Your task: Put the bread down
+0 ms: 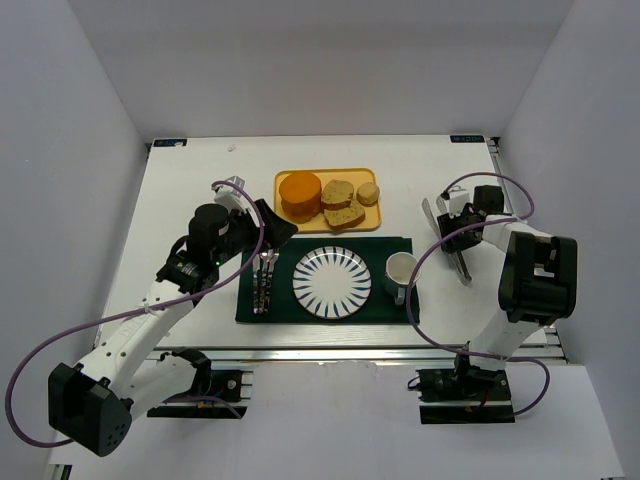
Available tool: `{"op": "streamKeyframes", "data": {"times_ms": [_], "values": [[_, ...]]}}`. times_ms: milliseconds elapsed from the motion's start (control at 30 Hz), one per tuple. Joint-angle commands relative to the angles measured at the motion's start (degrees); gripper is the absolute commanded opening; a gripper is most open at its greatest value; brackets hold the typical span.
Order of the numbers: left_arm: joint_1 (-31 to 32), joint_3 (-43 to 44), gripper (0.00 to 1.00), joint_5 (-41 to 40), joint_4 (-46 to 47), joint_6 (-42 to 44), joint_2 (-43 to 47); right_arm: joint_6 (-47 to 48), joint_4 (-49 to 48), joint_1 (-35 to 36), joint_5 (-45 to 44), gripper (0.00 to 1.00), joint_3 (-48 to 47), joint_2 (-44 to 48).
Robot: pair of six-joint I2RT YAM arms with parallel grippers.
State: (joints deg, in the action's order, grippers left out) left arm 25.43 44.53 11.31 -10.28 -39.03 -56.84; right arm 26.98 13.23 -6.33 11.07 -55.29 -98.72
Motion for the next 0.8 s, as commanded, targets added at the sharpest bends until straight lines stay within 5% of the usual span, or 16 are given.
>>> {"op": "streamKeyframes", "data": {"times_ms": [0, 100, 200, 267, 567, 767], "values": [[-0.21, 0.64, 0.93, -0.59, -0.26, 0.00, 0.68, 1.58, 3.02, -0.18, -4.66, 0.49, 2.47, -2.71], [-0.21, 0.64, 0.93, -0.50, -0.44, -0.09, 0.85, 1.58, 4.16, -0.18, -3.16, 0.35, 1.33, -2.27], [-0.21, 0.73, 0.93, -0.59, -0.44, -0.09, 1.03, 0.97, 6.36, -0.26, -0.09, 0.10, -2.09, -0.26], [-0.21, 0.73, 0.93, -0.59, -0.26, -0.17, 1.03, 0.44, 8.73, -0.26, 4.21, 0.08, -6.22, 0.98], [-0.12, 1.87, 0.93, -0.15, 0.62, -0.17, -0.38, -4.74, 18.66, 3.68, 17.66, 0.26, -25.02, 2.39], [-0.21, 2.66, 0.93, -0.24, -0.35, -0.17, -0.03, -4.05, 19.90, 13.77, 19.08, 0.36, -29.35, 2.22]]}}
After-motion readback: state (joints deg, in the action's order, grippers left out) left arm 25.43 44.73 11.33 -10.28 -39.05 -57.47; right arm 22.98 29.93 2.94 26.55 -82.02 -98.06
